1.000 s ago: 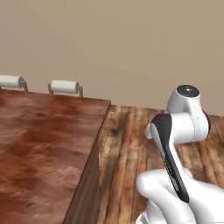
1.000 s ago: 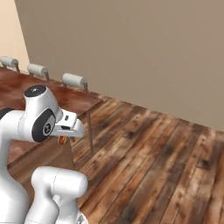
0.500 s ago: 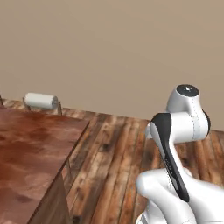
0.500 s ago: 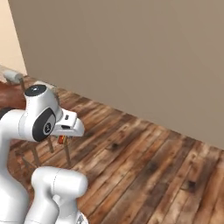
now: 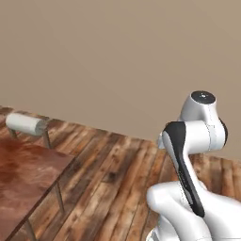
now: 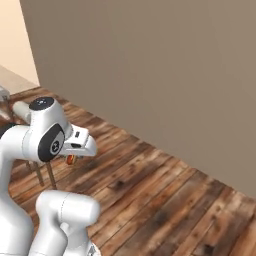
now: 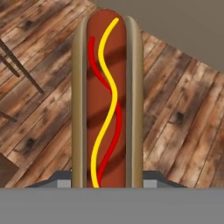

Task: Place the cold items (kiwi and peach) from the fridge in one tupperware on the dining counter. Place the warm items (hot dog and kebab skewer) in the stove area in another tupperware.

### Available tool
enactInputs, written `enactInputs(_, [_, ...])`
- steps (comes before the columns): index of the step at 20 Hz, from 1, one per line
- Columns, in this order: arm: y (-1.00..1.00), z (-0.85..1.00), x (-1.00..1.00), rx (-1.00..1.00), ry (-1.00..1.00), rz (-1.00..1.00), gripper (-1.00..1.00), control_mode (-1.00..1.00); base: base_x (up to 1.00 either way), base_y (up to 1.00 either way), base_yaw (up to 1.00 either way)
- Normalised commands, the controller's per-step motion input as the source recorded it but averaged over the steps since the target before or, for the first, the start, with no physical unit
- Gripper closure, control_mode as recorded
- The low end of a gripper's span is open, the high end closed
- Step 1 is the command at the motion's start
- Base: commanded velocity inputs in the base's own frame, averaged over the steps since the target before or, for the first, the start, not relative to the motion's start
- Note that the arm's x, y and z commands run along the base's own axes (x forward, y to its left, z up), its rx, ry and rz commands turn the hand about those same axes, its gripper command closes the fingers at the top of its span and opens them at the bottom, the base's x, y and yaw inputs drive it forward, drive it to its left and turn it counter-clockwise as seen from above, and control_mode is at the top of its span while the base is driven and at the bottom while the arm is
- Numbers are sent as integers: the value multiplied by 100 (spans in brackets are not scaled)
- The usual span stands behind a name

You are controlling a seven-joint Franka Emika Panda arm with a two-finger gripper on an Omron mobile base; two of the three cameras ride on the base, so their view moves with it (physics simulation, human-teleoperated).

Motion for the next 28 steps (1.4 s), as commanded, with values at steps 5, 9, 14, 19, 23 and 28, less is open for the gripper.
enactInputs(5, [0, 0, 0, 0, 0, 0, 100, 100, 100, -61, 46])
enactInputs(9, [0, 0, 0, 0, 0, 0, 100, 100, 100, -37, 63])
enactInputs(14, [0, 0, 0, 0, 0, 0, 100, 100, 95, -58, 64])
enactInputs(19, [0, 0, 0, 0, 0, 0, 100, 100, 93, -62, 65])
enactInputs(23, [0, 0, 0, 0, 0, 0, 100, 100, 92, -63, 64])
enactInputs(28, [0, 0, 0, 0, 0, 0, 100, 100, 98, -61, 65])
